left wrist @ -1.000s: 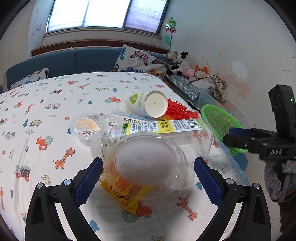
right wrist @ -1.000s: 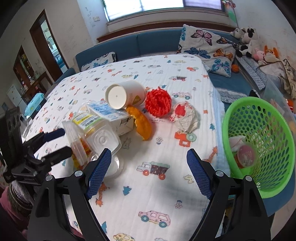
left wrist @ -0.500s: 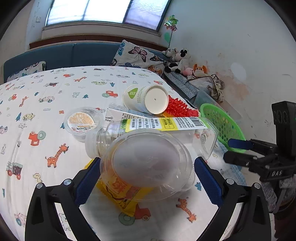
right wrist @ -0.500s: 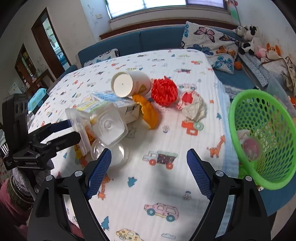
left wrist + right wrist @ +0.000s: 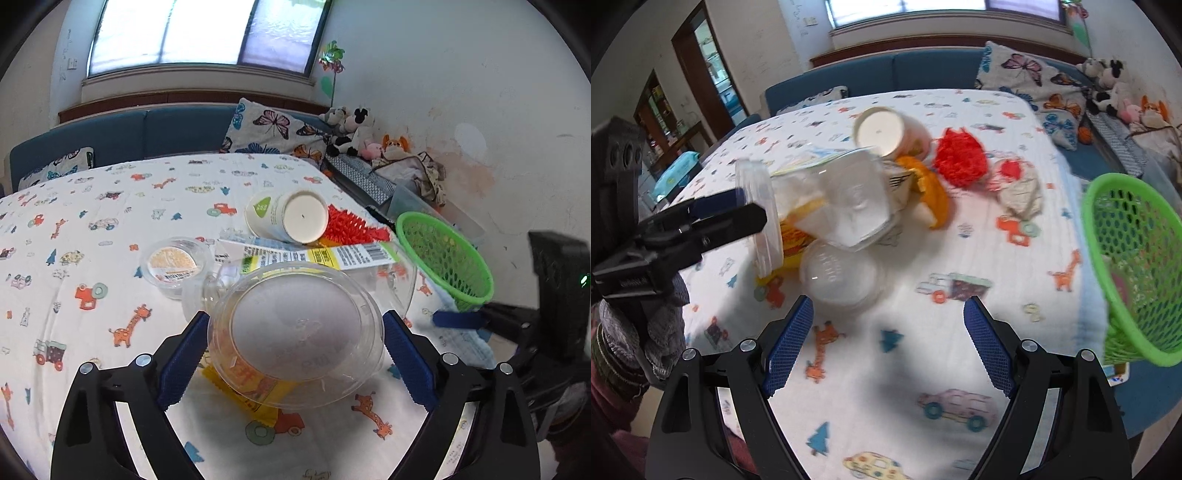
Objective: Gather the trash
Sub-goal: 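Grasp the large clear plastic container with the left gripper, then grasp the clear round MENG lid with the right gripper while the left holds the container, then carry the lid into the green basket and release it with the right while the left carries the container, then lower the clear container into the green basket and open the left gripper, then move both tools back over the table, then grasp the yellow-labelled plastic bottle with the right gripper and lift it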
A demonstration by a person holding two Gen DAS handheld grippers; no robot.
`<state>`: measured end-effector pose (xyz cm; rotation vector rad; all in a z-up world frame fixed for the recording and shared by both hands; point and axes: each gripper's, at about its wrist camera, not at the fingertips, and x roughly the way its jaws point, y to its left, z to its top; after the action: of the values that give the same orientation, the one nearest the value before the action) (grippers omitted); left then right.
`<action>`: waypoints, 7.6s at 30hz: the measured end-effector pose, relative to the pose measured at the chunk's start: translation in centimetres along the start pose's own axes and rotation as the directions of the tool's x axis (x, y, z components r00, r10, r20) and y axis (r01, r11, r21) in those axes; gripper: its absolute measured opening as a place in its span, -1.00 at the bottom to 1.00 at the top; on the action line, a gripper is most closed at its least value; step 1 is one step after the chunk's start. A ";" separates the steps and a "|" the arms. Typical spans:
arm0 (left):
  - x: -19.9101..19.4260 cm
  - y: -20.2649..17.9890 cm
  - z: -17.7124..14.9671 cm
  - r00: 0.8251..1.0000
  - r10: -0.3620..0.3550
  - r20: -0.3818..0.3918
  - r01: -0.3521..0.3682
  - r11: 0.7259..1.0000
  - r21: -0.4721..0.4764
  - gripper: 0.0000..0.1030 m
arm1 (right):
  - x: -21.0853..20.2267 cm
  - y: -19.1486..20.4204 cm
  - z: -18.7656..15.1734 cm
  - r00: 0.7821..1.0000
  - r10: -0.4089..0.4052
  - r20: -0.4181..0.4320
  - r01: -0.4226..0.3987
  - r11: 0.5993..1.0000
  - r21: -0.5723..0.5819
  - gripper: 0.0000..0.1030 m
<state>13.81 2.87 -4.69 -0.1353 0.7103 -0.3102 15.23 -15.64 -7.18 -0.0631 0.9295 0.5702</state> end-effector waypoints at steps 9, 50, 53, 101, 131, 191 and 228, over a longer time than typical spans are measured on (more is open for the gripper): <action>-2.7 1.3 0.7 0.999 0.005 0.049 -0.004 1.000 -0.014 0.73 | 3.0 2.5 0.9 1.000 0.029 -0.006 -0.029 0.999 -0.034 0.59; -2.6 -2.7 3.3 0.992 -0.114 0.063 0.113 0.993 0.020 0.73 | -2.2 -2.1 -2.3 0.999 0.032 0.014 -0.033 0.996 0.079 0.14; -2.1 -3.5 3.6 0.990 -0.133 0.055 0.132 0.991 0.024 0.73 | -3.5 -3.5 -2.9 0.999 0.003 0.033 -0.007 0.995 0.099 0.14; 9.1 -20.6 11.1 0.958 -0.270 -0.100 0.286 0.937 0.200 0.73 | -10.8 -25.6 -4.4 0.957 -0.272 0.098 0.197 0.861 0.469 0.36; 18.3 -25.0 10.7 0.918 -0.297 -0.263 0.336 0.934 0.118 0.76 | -12.1 -25.6 -7.3 0.955 -0.276 0.108 0.192 0.854 0.483 0.44; -3.5 1.0 4.3 0.999 0.030 -0.022 -0.030 0.999 -0.011 0.77 | -5.3 -1.3 0.2 0.996 0.067 0.055 -0.063 0.995 -0.077 0.62; -2.9 6.6 1.4 0.987 0.076 -0.139 -0.086 0.994 -0.068 0.76 | 4.6 10.4 -1.2 0.896 0.134 -0.424 -0.440 0.399 -0.805 0.01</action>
<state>14.17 10.10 -3.35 -0.1564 0.8606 -0.2165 11.34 -5.10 -9.47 -1.0112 0.8289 1.3994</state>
